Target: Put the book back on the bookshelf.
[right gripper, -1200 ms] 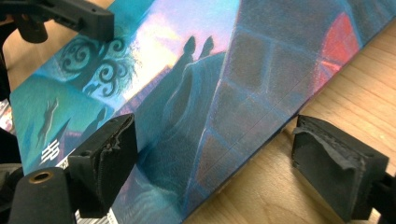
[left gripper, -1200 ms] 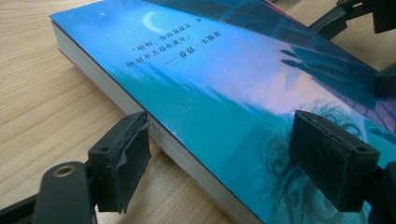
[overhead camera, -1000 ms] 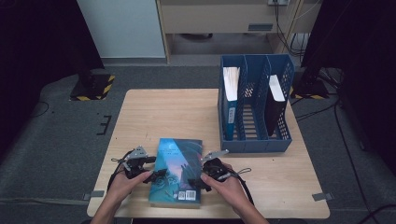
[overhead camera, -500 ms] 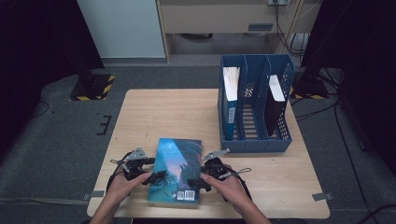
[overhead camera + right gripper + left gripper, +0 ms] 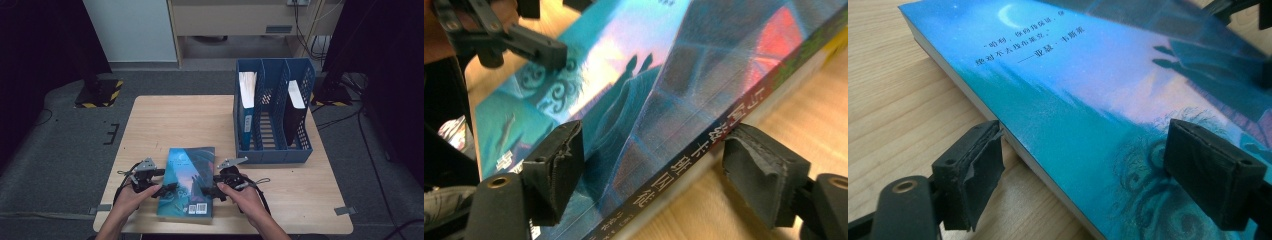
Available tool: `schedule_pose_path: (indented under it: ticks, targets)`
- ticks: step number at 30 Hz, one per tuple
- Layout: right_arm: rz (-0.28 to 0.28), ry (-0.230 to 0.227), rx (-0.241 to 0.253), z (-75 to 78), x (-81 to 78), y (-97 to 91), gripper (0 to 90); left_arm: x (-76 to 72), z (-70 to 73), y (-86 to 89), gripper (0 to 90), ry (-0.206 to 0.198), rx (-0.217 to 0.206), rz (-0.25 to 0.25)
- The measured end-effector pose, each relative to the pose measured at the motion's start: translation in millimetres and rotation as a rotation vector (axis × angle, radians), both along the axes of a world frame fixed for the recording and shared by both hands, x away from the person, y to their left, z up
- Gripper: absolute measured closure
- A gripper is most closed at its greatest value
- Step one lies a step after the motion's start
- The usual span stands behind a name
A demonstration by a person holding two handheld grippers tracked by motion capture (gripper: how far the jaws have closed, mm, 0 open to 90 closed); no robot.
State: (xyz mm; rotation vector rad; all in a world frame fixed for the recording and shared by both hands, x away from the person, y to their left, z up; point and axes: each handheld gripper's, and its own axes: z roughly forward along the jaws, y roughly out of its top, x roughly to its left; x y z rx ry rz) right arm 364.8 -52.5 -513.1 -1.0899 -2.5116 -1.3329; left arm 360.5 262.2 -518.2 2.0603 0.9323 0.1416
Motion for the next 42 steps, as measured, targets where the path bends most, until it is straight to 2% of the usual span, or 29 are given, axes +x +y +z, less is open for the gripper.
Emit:
schedule_pose_path:
  ticks: [2,5,17,19,22,28,32,34,42]
  targets:
    - [-0.003,-0.016,-0.010,2.4,-0.5,3.2,25.1,-0.1,0.3,0.1,15.4,0.001,0.003,0.000]
    - [-0.008,0.003,0.004,2.5,1.8,8.5,25.2,0.1,0.6,0.4,15.4,0.004,0.006,0.000]
    - [0.031,0.016,-0.020,-0.8,8.9,37.2,24.9,0.4,1.9,0.4,14.9,0.013,0.019,0.000]
    - [0.043,0.014,-0.036,-0.3,9.2,39.4,24.6,0.3,1.9,0.3,14.5,0.015,0.019,0.001]
    - [0.046,0.014,-0.030,-1.0,9.0,38.7,24.5,0.1,2.1,-0.3,14.0,0.014,0.022,0.000]
    - [0.056,0.004,-0.034,-1.3,9.0,38.5,24.5,-2.1,3.0,0.7,10.2,0.039,0.038,-0.026]
    - [0.059,0.003,-0.035,-1.4,9.2,38.4,24.5,-1.8,1.6,0.3,9.4,0.061,0.025,-0.038]
    - [0.060,0.006,-0.035,-1.3,9.5,38.4,24.6,-1.9,-0.3,-0.9,7.9,0.085,0.013,-0.050]
    - [0.072,0.014,-0.039,-0.6,10.6,39.1,23.6,1.2,-1.7,0.0,5.5,0.123,0.006,-0.084]
